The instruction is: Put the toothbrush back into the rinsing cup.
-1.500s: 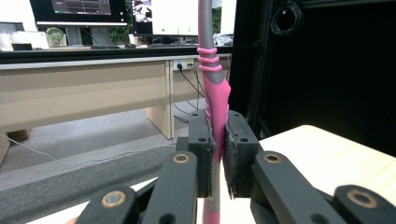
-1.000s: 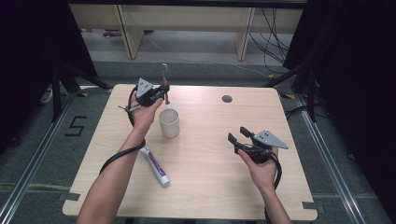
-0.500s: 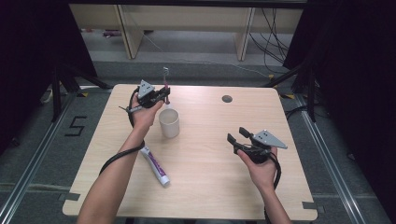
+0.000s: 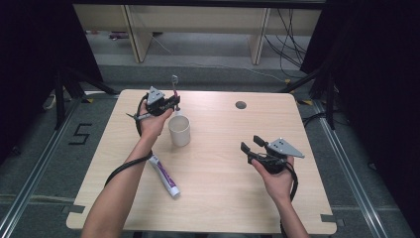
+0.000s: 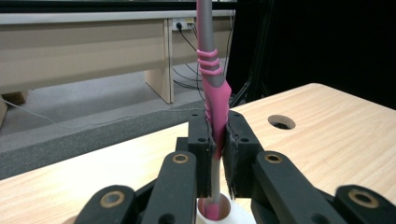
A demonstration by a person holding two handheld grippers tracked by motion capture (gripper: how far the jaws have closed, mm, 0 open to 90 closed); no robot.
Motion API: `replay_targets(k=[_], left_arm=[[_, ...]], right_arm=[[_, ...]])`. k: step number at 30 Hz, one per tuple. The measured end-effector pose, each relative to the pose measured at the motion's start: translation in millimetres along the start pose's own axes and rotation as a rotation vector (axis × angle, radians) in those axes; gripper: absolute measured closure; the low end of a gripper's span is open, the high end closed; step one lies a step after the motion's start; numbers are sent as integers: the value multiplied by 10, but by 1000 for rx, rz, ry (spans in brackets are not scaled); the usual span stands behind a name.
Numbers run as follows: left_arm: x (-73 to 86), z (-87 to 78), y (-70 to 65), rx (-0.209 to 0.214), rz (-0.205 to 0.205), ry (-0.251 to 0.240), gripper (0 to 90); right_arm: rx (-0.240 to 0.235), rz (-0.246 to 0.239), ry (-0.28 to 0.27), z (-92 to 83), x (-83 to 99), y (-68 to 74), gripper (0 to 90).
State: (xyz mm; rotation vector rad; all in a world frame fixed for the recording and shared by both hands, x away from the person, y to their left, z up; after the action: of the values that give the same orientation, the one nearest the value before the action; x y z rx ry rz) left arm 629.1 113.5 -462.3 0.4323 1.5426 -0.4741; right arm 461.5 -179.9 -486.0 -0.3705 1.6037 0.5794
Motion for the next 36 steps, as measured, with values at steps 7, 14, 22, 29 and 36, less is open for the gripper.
replay_targets(k=[7,14,22,29,36], left_arm=[[57,-4,-18,3,1,37,818],[97,0,-19,1,1,63,818],[117,-5,-16,4,5,83,817],[148,-5,-11,4,4,105,810],[171,-16,1,3,9,117,803]], right_arm=[[-14,2,-4,6,-9,14,397],[-8,-18,-1,14,4,-8,397],[-8,-25,5,7,4,-12,396],[-14,-18,7,13,10,-5,396],[-21,-17,-1,22,13,-3,396]])
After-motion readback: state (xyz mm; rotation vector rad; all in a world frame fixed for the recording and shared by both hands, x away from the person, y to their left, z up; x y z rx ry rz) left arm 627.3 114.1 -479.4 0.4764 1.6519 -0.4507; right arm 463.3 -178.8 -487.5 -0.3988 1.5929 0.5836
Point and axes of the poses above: each handheld gripper's, and its own axes: z roughly forward along the jaws, x roughly out of its underside, y roughly to its left, the point moved 8 cm from there along z, roughly forward along the jaws, and after that the axes turned 11 degrees about -y, right-handed, at the moved point
